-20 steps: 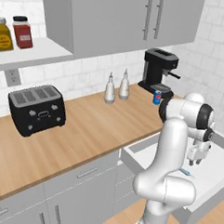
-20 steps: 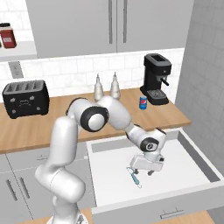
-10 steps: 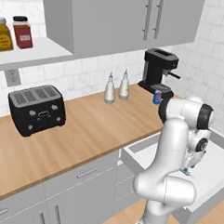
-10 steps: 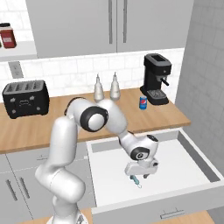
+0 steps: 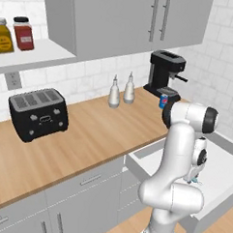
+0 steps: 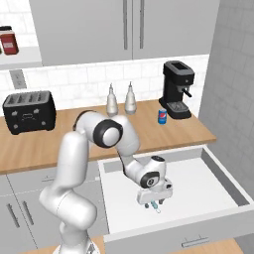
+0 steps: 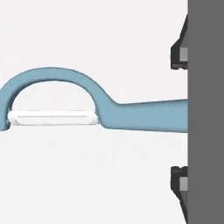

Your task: Pick the peeler from the drawer and place it on the counter.

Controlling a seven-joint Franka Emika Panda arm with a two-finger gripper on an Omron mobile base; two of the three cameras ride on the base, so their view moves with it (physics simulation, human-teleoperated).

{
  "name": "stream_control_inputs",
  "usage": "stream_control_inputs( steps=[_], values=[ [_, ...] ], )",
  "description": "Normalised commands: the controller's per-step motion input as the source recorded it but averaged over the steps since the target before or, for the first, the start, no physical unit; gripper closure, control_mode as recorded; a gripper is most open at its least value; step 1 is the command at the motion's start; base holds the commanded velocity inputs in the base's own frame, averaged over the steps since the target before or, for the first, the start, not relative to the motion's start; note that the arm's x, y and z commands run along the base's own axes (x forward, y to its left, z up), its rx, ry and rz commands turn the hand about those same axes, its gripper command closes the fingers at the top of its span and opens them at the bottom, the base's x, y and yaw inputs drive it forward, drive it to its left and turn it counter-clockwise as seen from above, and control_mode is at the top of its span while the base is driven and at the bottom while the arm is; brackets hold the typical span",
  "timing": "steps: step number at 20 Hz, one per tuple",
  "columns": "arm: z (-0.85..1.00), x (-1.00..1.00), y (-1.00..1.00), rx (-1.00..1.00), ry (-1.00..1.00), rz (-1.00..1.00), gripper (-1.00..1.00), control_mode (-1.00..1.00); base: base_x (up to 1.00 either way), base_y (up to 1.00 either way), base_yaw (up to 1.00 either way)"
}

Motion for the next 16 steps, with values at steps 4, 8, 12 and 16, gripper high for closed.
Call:
stream_control_inputs(
  steps=[4, 8, 12, 16],
  values=[
    [-0.27, 0.00, -0.33, 0.00, -0.01, 0.06, 1.00, -1.00, 0.00, 0.00, 0.00],
    [-0.07, -0.01, -0.04, 0.00, 0.00, 0.07, 1.00, -1.00, 0.00, 0.00, 0.00],
    [0.11, -0.16, -0.03, 0.04, -0.09, 0.02, 1.00, -1.00, 0.00, 0.00, 0.00],
    [0.85, -0.03, -0.06, 0.14, -0.06, -0.01, 1.00, -1.00, 0.00, 0.00, 0.00]
  ],
)
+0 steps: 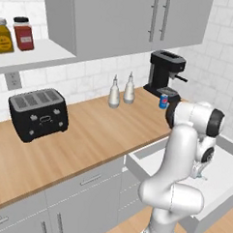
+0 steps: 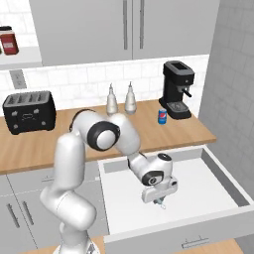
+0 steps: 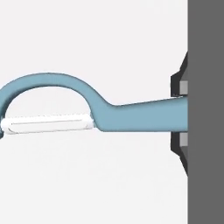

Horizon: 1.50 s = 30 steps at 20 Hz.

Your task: Pick the peeler from the drawer and place it on the counter.

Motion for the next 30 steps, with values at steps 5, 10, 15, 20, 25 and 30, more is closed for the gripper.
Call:
stream_control_inputs(
  steps=[5, 10, 15, 20, 25, 30],
  values=[
    [1.00, 0.10, 0.29, 0.05, -0.02, -0.04, 1.00, -1.00, 0.00, 0.00, 0.00],
    [1.00, 0.32, 0.68, 0.00, 0.00, -0.01, 1.00, -1.00, 0.00, 0.00, 0.00],
    [1.00, 0.22, 0.67, 0.00, 0.00, 0.00, 1.00, -1.00, 0.00, 0.00, 0.00],
    [0.67, 0.50, 0.93, 0.00, -0.04, 0.00, 1.00, -1.00, 0.00, 0.00, 0.00],
    [0.16, 0.63, 0.90, 0.00, -0.11, 0.00, 1.00, -1.00, 0.00, 0.00, 0.00],
    [0.09, 0.89, 0.68, 0.00, -0.08, 0.00, 1.00, -1.00, 0.00, 0.00, 0.00]
  ],
)
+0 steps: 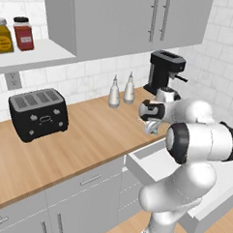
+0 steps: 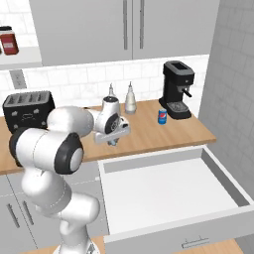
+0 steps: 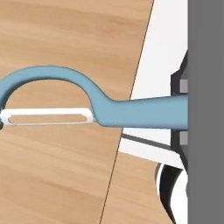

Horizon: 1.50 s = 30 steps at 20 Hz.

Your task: Pick the peeler from the drawer and place it on the counter.

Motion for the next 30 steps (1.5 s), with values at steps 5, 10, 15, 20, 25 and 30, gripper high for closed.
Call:
stream_control_inputs(
  steps=[5, 10, 15, 20, 25, 30],
  values=[
    [-0.35, 0.99, 0.10, -0.01, -0.06, 0.00, 1.00, -1.00, 0.00, 0.00, 0.00],
    [-0.58, 1.00, 0.00, -0.04, -0.06, 0.00, 1.00, -1.00, 0.00, 0.00, 0.00],
    [-0.08, 0.56, 0.11, -0.05, 0.07, 0.00, -1.00, -1.00, 0.00, 0.00, 0.00],
    [0.77, -0.07, 0.00, 0.00, 0.00, -0.03, -1.00, -1.00, 0.00, 0.00, 0.00],
    [1.00, -0.75, -0.07, 0.03, -0.24, -0.04, -1.00, -1.00, 0.00, 0.00, 0.00],
    [1.00, -1.00, -0.31, 0.09, -0.41, -0.04, -1.00, -1.00, 0.00, 0.00, 0.00]
  ],
)
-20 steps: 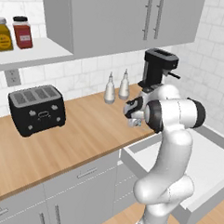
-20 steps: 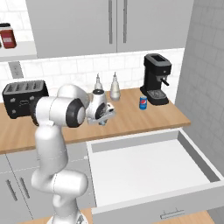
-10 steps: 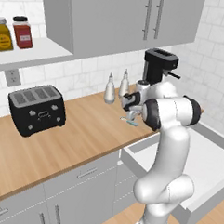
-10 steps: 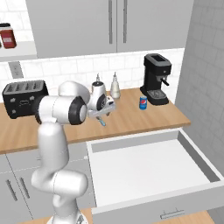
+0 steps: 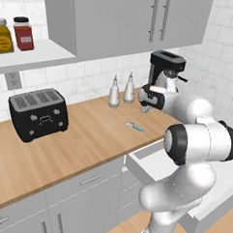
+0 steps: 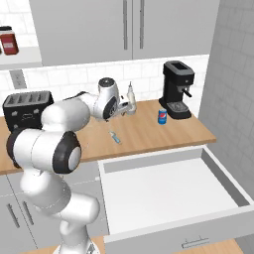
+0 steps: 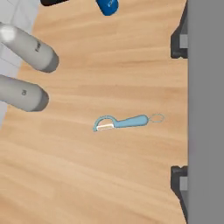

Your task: Pick the peeler from the drawer and place it on the counter.

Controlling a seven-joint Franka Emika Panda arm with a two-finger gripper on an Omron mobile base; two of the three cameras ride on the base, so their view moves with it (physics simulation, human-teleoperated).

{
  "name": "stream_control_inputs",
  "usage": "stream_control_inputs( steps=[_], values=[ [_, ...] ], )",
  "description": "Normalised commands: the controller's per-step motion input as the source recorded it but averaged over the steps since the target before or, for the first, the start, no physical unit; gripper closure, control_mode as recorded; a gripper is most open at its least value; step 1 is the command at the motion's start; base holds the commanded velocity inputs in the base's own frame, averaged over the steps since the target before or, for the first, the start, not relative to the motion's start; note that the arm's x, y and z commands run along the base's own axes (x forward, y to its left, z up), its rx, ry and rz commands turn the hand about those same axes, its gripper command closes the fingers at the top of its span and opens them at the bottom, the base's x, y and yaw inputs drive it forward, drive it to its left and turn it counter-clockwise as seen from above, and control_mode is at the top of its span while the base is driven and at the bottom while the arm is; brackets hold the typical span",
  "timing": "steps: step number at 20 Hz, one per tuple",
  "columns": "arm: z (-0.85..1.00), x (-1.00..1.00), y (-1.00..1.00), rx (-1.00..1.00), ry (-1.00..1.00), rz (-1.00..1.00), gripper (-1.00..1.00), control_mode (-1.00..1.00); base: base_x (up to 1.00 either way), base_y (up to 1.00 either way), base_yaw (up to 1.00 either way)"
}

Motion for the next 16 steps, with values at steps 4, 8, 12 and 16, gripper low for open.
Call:
stream_control_inputs(
  steps=[4, 8, 12, 16],
  values=[
    [1.00, -1.00, -0.41, 0.16, -0.52, -0.07, -1.00, -1.00, 0.00, 0.00, 0.00],
    [1.00, -1.00, -0.45, 0.19, -0.51, -0.06, -1.00, -1.00, 0.00, 0.00, 0.00],
    [1.00, -1.00, -0.49, 0.19, -0.46, -0.06, -1.00, -1.00, 0.00, 0.00, 0.00],
    [0.74, -0.75, -0.35, 0.17, -0.41, -0.03, -1.00, -1.00, 0.00, 0.00, 0.00]
  ],
)
